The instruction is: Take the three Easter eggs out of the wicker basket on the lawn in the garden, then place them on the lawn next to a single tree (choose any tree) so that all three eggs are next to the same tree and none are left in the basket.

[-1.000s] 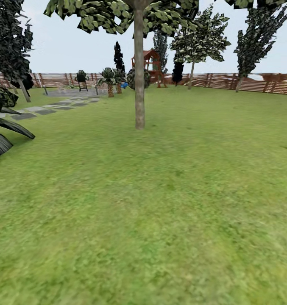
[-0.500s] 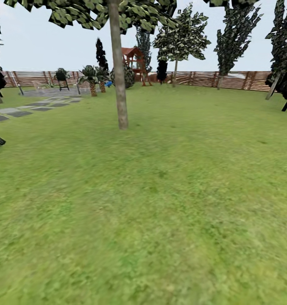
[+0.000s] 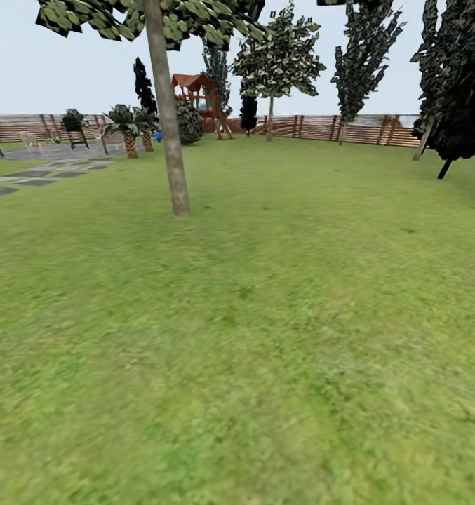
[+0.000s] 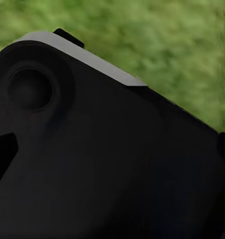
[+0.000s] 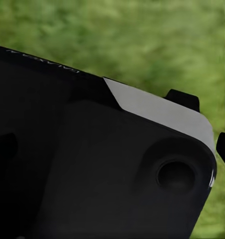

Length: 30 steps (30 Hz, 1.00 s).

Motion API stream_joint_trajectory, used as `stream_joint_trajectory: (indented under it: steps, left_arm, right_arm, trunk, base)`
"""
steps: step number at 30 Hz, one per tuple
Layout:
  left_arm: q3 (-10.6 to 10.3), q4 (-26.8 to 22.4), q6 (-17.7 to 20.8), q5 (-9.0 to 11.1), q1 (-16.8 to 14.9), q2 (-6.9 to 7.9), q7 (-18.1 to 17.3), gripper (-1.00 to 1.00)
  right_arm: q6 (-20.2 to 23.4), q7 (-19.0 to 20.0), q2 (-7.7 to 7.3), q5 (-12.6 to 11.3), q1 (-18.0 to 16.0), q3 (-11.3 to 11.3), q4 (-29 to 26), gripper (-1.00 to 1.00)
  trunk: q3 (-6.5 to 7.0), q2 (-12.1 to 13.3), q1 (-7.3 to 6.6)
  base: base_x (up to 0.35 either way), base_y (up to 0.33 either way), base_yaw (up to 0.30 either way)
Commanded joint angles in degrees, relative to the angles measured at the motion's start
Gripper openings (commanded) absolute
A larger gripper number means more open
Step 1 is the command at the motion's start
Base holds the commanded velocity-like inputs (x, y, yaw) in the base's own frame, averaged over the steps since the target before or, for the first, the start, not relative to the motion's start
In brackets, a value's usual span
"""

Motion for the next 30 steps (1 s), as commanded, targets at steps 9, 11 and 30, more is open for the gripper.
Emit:
stream_joint_trajectory:
  steps: [9, 11, 30]
  left_arm:
    - [-0.17, 0.02, -0.21, 0.36, -0.02, 0.00, -0.01, 1.00]
    - [-0.19, 0.02, -0.21, 0.36, -0.02, 0.00, -0.01, 1.00]
    - [-0.20, 0.02, -0.18, 0.36, -0.02, 0.00, -0.01, 1.00]
  right_arm:
    - [0.30, 0.17, 0.00, 0.60, -0.01, -0.04, -0.12, 1.00]
    - [0.30, 0.17, 0.00, 0.60, -0.01, -0.06, -0.12, 1.00]
    - [0.30, 0.17, 0.00, 0.60, -0.01, -0.01, -0.13, 1.00]
  trunk:
    - [-0.41, -0.02, 0.02]
    - [-0.48, -0.02, 0.02]
    - [-1.02, -0.02, 0.02]
  base:
    - [0.267, -0.252, -0.122]
    - [0.267, -0.252, -0.112]
    - [0.300, -0.135, -0.076]
